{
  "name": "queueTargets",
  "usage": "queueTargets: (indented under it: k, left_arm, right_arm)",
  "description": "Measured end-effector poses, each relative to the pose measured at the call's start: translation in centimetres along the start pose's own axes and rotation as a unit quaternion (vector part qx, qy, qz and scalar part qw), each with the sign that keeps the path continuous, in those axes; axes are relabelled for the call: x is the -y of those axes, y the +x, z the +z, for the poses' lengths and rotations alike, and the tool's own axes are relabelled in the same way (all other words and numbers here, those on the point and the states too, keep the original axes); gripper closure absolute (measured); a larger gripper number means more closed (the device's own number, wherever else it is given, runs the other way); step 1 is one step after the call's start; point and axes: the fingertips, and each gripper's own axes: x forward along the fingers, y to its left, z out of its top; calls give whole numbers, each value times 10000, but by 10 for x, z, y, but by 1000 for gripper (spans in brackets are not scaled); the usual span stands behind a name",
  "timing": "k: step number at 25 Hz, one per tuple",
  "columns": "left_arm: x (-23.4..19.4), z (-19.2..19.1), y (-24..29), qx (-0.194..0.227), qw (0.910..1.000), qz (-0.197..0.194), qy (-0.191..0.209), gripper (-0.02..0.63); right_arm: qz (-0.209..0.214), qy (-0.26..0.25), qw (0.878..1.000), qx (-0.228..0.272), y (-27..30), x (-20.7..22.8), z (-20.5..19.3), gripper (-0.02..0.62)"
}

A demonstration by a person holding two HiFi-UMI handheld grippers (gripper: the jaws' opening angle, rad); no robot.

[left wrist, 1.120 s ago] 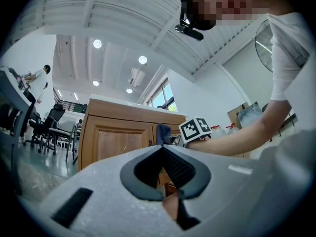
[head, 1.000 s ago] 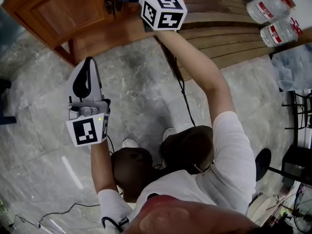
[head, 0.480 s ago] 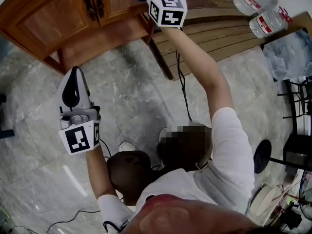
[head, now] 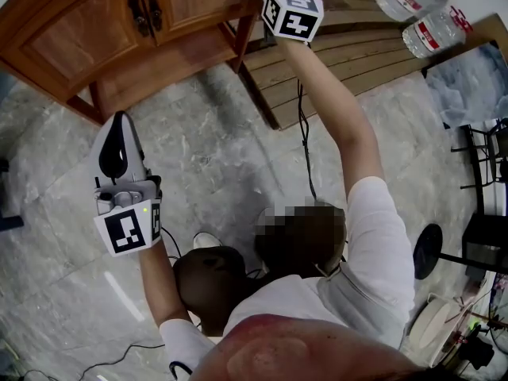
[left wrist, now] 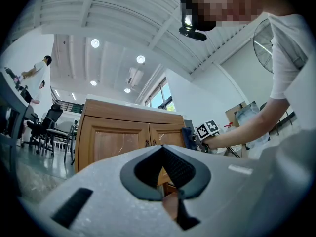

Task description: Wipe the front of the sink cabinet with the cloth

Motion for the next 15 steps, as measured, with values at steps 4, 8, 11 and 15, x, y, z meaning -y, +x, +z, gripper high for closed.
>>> queueTargets:
  k: [4, 8, 11, 15]
  left_arm:
    - [3, 0, 3, -9, 10000, -67, 0, 606]
    - [8, -1, 5, -15, 9999, -112, -21, 606]
    - [11, 0, 5, -36, 9999, -111, -8, 606]
    - [18, 6, 8, 20, 9998, -143, -153, 606]
  right_arm:
    - [-47, -25, 9998, -169, 1, 17, -1, 523]
    - [-155, 11, 9994, -294, -3, 32, -11, 525]
    - [-188, -14, 9997, -163, -15, 34, -14, 526]
    - [265, -466, 9978, 396, -47, 0, -1, 526]
